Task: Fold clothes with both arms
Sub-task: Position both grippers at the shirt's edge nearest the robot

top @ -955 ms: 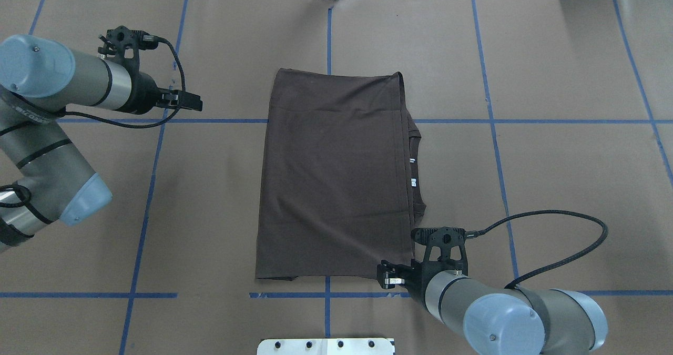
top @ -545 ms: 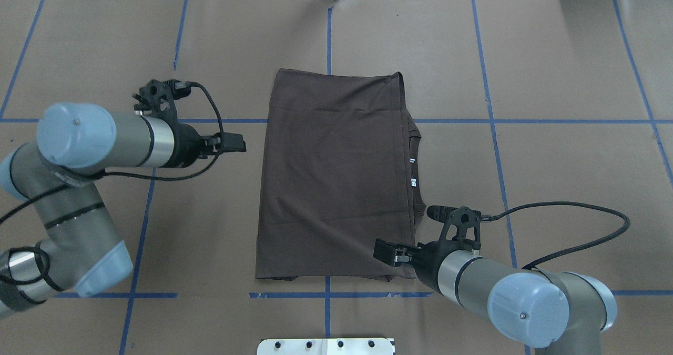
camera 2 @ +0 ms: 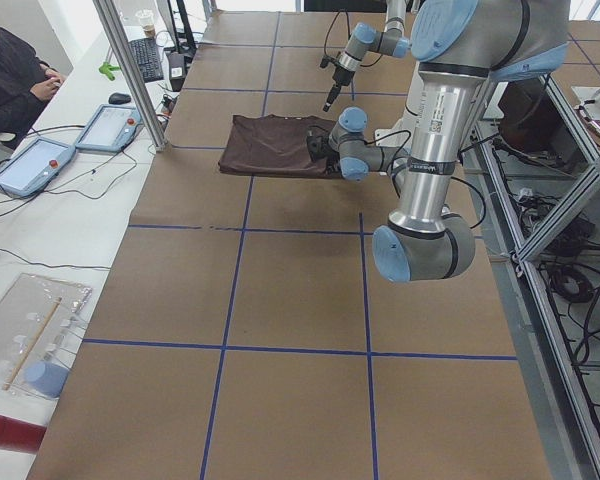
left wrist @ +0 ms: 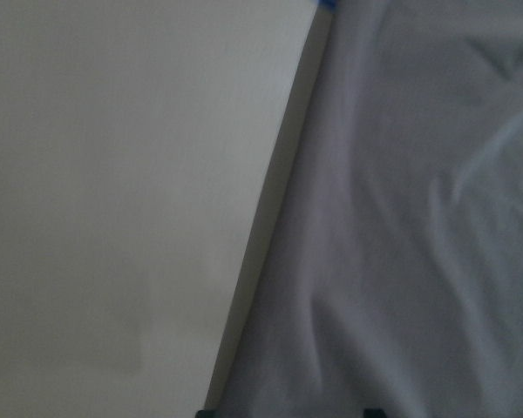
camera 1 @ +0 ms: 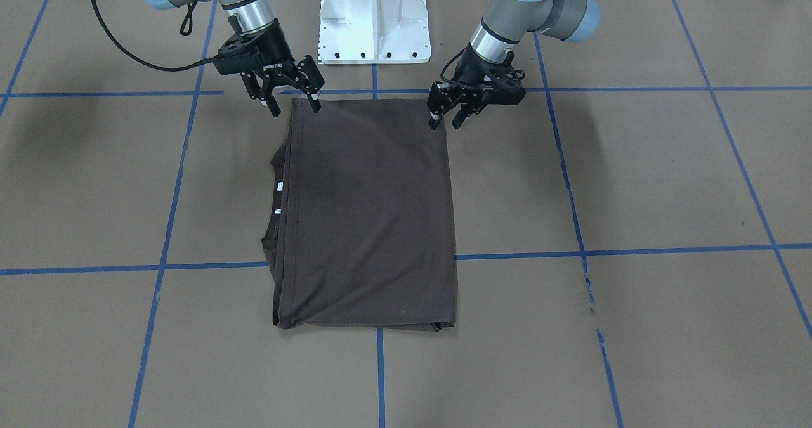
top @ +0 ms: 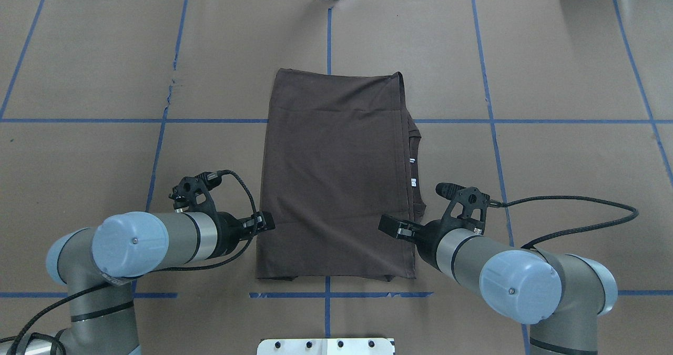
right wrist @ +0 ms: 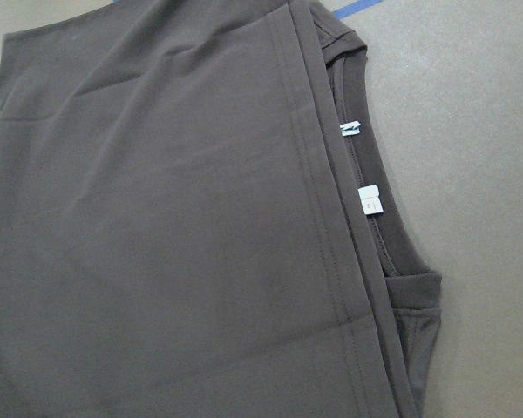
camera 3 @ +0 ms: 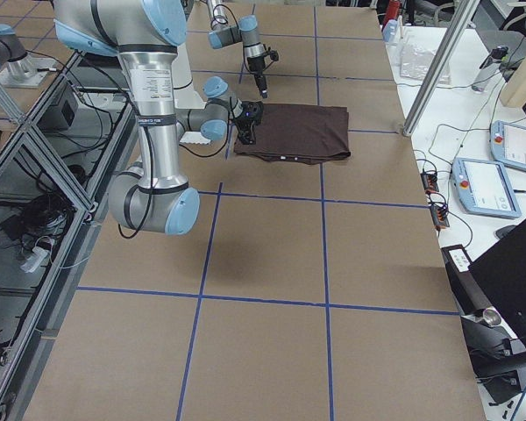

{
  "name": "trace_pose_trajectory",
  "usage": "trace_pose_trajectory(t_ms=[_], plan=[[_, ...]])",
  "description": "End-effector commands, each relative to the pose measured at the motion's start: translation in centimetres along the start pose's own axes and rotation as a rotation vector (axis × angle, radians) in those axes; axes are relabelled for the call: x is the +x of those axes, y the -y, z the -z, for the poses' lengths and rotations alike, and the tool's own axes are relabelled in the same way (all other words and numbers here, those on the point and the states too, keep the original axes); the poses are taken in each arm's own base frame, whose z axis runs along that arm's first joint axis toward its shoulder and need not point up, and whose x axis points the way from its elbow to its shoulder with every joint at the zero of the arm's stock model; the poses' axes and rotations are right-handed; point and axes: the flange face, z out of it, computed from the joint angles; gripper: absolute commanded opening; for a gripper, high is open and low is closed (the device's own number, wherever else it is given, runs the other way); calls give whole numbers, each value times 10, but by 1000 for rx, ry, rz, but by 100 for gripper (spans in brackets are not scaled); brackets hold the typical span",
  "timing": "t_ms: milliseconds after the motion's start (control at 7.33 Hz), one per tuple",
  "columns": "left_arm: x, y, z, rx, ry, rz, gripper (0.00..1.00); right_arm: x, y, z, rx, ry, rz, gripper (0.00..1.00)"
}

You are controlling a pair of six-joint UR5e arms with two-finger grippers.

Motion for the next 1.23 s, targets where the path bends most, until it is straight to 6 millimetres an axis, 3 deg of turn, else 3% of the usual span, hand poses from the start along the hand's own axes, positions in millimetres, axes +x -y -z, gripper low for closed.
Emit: trace_pose_trajectory(t_ms=[0,136,1091], plan=[[-4,-30,-7,-20,24,10,65,0,1,-1,3,-4,-2,100],[-6,-40,-9,-36,30,6,65,0,0,-1,2,-4,-1,100],[-16,-64,-18,-65,75,-13,65,4,-1,-7,3,-17,2,100]])
